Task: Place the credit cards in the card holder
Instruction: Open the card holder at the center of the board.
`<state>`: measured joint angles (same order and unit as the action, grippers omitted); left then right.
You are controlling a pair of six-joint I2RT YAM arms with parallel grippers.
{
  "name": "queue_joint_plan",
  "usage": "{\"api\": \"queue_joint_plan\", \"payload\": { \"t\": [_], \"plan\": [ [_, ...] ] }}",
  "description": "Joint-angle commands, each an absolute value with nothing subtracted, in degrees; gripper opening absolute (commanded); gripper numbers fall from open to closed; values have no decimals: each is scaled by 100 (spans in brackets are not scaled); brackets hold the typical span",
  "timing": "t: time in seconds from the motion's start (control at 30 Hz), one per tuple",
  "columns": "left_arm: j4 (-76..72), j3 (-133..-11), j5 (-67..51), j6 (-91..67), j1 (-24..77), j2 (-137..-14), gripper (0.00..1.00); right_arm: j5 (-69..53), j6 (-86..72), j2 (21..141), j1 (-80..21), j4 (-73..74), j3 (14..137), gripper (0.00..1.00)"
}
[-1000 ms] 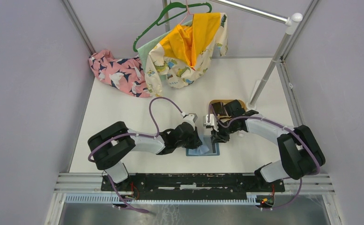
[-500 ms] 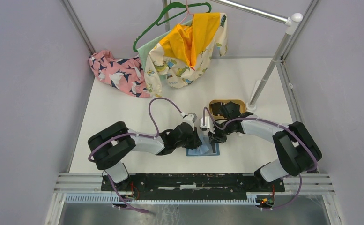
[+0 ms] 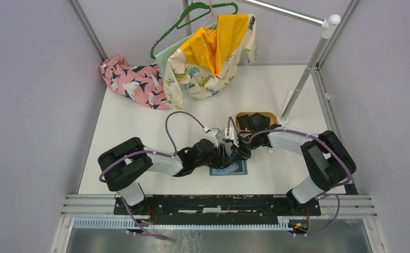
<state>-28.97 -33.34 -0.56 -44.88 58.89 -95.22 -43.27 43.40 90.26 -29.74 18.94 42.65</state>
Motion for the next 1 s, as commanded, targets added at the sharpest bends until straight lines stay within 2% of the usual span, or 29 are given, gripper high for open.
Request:
{"api": "queue_joint_plan", "payload": {
  "t": [0.0,0.33,0.73,0.97],
  "plan": [
    [-2417,-2992,-433,-4289,5949,-9536,59,-4554,4064,9322,-3040,2004,4276,30],
    [-2511,-2901,-459,-4280,5944,-9364,74,-5373,3861,9437,-2975,2034,4341,31],
    [-2555,-2892,-422,-4298,5945,-9416,75,-6110,3620,9414,-2833,1912,4311,35],
    [-2570,-2894,-411,-4307,5945,-9418,75,-6098,3427,9421,-2803,1726,4248,37]
  ]
}}
